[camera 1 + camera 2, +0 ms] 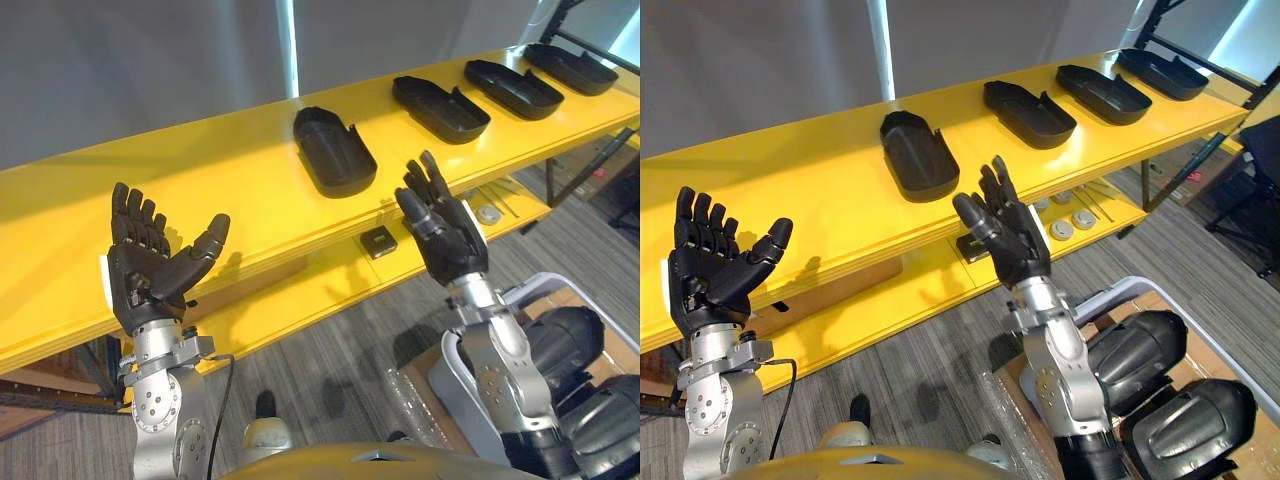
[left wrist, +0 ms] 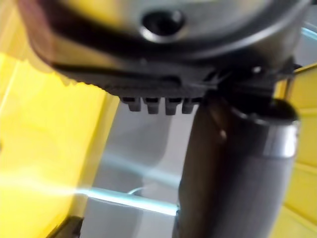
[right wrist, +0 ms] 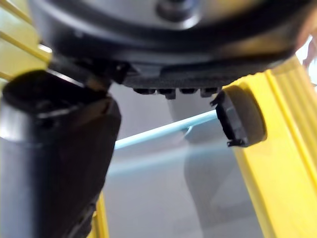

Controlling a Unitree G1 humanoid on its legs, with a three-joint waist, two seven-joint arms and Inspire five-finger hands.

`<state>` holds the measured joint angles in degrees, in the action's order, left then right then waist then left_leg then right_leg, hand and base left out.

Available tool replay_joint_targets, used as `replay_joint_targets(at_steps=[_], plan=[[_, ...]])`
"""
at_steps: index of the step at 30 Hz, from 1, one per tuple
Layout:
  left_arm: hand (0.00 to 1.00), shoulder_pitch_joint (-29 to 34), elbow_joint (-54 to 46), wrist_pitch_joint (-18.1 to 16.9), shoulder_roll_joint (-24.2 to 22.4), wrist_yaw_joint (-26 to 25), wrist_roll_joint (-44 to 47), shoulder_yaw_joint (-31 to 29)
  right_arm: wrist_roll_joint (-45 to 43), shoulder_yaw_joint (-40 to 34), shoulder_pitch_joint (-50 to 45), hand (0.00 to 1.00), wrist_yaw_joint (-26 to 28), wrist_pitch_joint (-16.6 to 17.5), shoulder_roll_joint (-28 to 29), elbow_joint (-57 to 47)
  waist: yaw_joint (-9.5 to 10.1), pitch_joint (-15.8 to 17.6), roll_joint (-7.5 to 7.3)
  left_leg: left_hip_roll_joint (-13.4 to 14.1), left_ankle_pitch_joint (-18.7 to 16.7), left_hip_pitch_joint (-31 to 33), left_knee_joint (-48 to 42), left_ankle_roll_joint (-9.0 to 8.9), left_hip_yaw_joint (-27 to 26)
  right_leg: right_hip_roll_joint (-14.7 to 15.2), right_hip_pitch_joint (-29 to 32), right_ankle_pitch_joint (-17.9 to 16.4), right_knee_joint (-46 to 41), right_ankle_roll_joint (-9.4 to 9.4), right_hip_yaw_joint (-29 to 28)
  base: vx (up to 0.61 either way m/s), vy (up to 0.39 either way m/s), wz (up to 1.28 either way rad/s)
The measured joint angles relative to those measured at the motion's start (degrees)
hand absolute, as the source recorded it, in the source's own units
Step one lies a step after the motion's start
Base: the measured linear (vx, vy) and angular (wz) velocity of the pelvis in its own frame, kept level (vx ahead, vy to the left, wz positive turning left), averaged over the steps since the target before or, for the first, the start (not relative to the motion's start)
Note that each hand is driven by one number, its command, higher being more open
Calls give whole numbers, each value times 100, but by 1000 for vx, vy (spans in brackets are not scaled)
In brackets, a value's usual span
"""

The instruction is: Walk over and take three plastic housings, then place them on the shelf

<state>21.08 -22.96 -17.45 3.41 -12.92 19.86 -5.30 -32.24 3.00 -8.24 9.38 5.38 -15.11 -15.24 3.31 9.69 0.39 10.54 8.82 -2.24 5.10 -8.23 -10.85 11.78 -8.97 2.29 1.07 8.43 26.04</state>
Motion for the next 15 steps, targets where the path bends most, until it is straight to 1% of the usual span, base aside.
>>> replay_joint_targets(at_steps=[1,5,6,10,15], plan=[[100,36,0,0,1,6,2,-3,-2,-2,-161,100,30,-27,0,0,-50,-19,9,0,-4,1,0,1,-10,0,7,-1,0,0,-11,6,-10,-4],[100,149,-2,0,2,45,2,26,-16,28,-294,100,60,-33,1,2,-59,-77,26,3,-7,23,-2,2,-86,2,92,10,-2,7,-113,10,-5,-9],[100,152,-2,0,8,40,2,67,-15,35,-294,100,79,-32,1,3,-52,-111,18,0,-5,33,-2,4,-80,2,94,29,-4,37,-111,0,0,0],[100,126,-2,0,173,23,0,235,46,240,-141,100,126,-37,1,148,-43,-280,4,-10,-4,60,-6,4,-30,4,88,32,-15,41,-73,23,-12,6],[100,113,-6,1,202,12,-1,295,269,496,23,100,112,-59,-4,449,-37,-331,49,-12,18,64,-1,16,20,8,70,18,-51,27,-31,-25,-7,6]])
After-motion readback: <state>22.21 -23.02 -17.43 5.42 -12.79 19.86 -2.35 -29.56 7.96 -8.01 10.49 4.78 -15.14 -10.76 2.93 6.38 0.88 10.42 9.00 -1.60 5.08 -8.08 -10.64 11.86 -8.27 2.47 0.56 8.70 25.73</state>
